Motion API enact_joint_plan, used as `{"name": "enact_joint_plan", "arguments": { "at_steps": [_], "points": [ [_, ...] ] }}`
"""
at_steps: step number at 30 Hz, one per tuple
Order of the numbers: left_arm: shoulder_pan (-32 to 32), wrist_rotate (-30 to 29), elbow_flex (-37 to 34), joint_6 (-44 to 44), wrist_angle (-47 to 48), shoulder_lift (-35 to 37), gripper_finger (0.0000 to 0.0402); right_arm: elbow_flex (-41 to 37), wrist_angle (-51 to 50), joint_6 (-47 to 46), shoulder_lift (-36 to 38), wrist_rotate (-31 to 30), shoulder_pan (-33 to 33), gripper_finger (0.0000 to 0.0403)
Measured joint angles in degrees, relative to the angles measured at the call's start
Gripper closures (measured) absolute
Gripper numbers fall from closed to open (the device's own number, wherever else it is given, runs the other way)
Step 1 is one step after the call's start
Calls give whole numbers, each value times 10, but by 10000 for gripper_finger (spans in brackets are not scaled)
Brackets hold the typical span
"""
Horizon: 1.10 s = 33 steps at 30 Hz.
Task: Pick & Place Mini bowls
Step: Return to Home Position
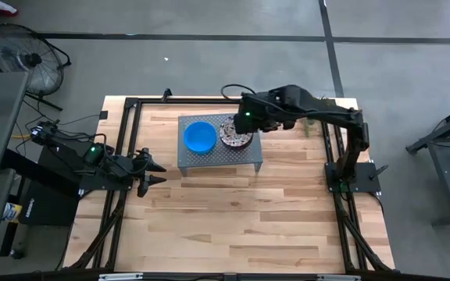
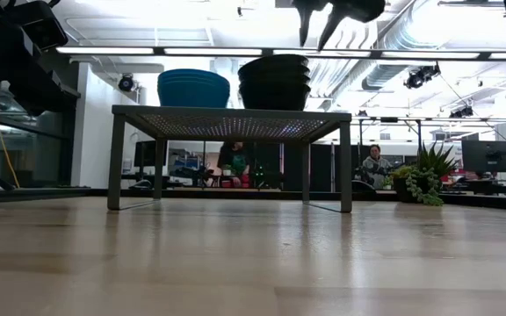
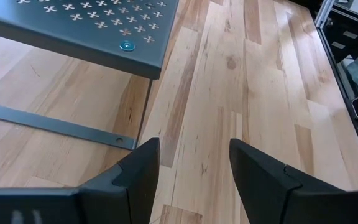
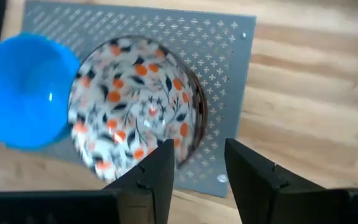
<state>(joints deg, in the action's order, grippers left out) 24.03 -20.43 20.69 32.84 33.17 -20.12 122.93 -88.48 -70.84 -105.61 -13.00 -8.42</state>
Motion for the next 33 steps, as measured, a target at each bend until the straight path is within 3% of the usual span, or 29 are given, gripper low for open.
{"name": "enact_joint_plan", "arguments": {
  "at_steps": [5,13,19,22,25,33],
  "points": [
    [0,0,0,0,0,0,211,0,-7,90,27,-22,33,273],
    [0,0,0,0,0,0,211,0,-16,87,73,-187,85,280],
    [0,0,0,0,0,0,211,-20,-13,116,93,-220,90,311],
    [0,0,0,0,0,0,211,-107,-13,100,129,-227,91,330],
    [0,0,0,0,0,0,211,-253,39,80,193,-225,90,349],
    [0,0,0,0,0,0,211,-695,418,91,455,-167,87,399]
  ]
}}
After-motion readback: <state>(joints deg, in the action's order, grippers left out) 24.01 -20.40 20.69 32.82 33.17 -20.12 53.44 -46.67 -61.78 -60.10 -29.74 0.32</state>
